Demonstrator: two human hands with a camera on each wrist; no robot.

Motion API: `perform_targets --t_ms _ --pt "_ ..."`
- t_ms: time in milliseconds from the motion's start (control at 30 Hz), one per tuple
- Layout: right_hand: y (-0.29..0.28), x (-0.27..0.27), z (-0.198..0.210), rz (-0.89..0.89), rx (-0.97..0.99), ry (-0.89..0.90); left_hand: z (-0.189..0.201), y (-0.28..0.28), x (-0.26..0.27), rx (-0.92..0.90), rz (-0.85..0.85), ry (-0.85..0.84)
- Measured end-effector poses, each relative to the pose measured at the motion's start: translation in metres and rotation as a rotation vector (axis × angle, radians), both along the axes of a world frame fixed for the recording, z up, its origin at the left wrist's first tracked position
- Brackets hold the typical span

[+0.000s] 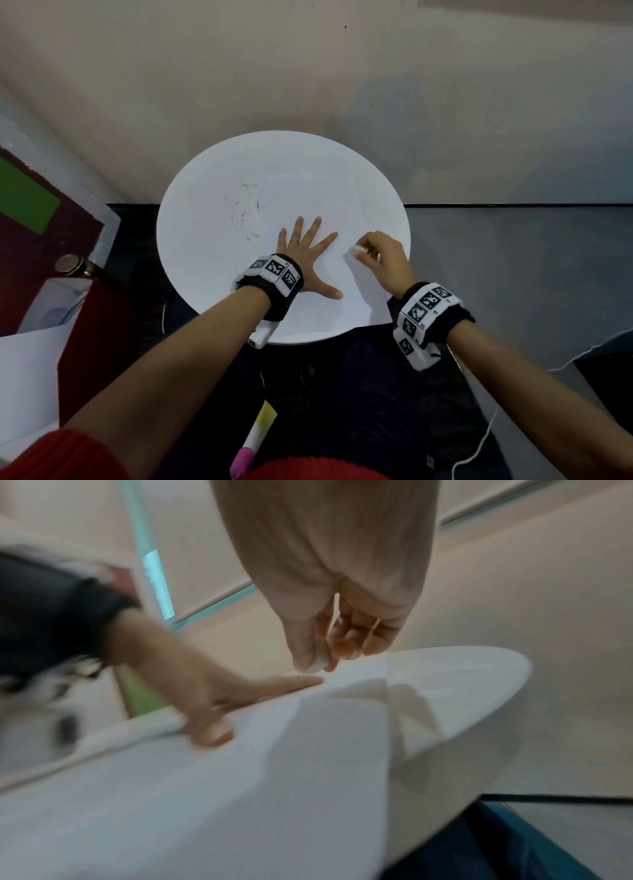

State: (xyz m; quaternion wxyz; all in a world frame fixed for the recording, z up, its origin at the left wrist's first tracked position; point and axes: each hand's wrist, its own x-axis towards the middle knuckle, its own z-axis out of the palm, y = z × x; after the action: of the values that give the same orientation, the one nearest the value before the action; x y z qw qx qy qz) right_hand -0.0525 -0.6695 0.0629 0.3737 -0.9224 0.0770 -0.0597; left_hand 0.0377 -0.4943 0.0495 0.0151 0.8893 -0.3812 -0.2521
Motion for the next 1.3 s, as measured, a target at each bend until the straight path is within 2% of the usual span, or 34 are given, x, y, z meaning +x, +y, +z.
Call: perform_targets --t_ms 67,167,233,300,333,367,467,500,533,567,633,667,700,733,800,833,867,900,967,1033,1100,1300 --pt "-0.01 0.007 0.001 -0.024 0.079 0.008 0.004 -0.001 -0.009 -0.012 -0.032 0.014" --pt "-0.013 0.008 -0.011 0.055 0.141 0.11 0.007 -0.01 -0.034 -0.083 -0.099 0.035" --pt "-0.013 0.008 -0.016 0.051 0.159 0.111 0.004 -0.015 -0.052 -0.137 -0.213 0.06" --pt "-0.014 0.009 -0.018 0.028 0.157 0.109 0.0 -0.016 -0.064 -0.117 -0.35 0.059" --pt "-0.015 0.009 -0.018 0.022 0.151 0.106 -0.004 -0.014 -0.065 -0.086 -0.343 0.028" --pt "-0.016 0.01 -0.018 0.024 0.145 0.1 -0.006 -0.012 -0.063 -0.043 -0.244 -0.017" --pt "-0.016 0.011 -0.019 0.018 0.146 0.093 -0.001 -0.008 -0.055 0.074 0.338 -0.06" --pt "-0.015 0.012 -0.02 0.009 0.135 0.093 0.002 -0.01 -0.055 0.073 0.394 -0.069" --pt "-0.015 0.012 -0.02 0.002 0.121 0.09 0.003 -0.014 -0.057 0.036 0.335 -0.113" --pt "-0.014 0.013 -0.02 -0.007 0.107 0.086 0.004 -0.019 -0.06 -0.021 0.191 -0.127" --pt "-0.013 0.013 -0.018 -0.018 0.091 0.074 0.006 -0.026 -0.062 -0.13 -0.16 0.023" --pt "-0.014 0.014 -0.019 -0.02 0.086 0.076 0.004 -0.025 -0.059 -0.133 -0.264 0.071" --pt "-0.015 0.014 -0.019 -0.021 0.085 0.085 0.001 -0.022 -0.055 -0.109 -0.26 0.073" --pt "-0.016 0.014 -0.019 -0.017 0.093 0.096 -0.002 -0.017 -0.048 -0.07 -0.137 0.031" --pt "-0.017 0.014 -0.019 -0.003 0.134 0.112 0.0 -0.006 -0.034 0.042 0.279 -0.044" --pt "-0.018 0.014 -0.017 0.007 0.155 0.119 0.004 -0.003 -0.027 0.093 0.428 -0.035" --pt "-0.019 0.014 -0.014 0.017 0.175 0.118 0.006 -0.003 -0.022 0.111 0.473 -0.021" --pt "-0.02 0.014 -0.012 0.017 0.19 0.111 0.008 -0.004 -0.02 0.092 0.42 -0.034" --pt "-0.021 0.013 -0.006 0.031 0.159 0.037 0.01 -0.012 -0.019 -0.009 0.166 -0.048" --pt "-0.018 0.006 -0.002 0.081 0.065 -0.027 0.007 -0.018 -0.022 -0.065 -0.012 0.05" --pt "-0.012 0.0 -0.002 0.14 0.005 0.01 -0.001 -0.018 -0.023 -0.052 -0.025 0.121" --pt "0.006 -0.002 -0.008 0.074 -0.048 0.102 -0.012 -0.022 -0.029 -0.021 0.014 0.025"
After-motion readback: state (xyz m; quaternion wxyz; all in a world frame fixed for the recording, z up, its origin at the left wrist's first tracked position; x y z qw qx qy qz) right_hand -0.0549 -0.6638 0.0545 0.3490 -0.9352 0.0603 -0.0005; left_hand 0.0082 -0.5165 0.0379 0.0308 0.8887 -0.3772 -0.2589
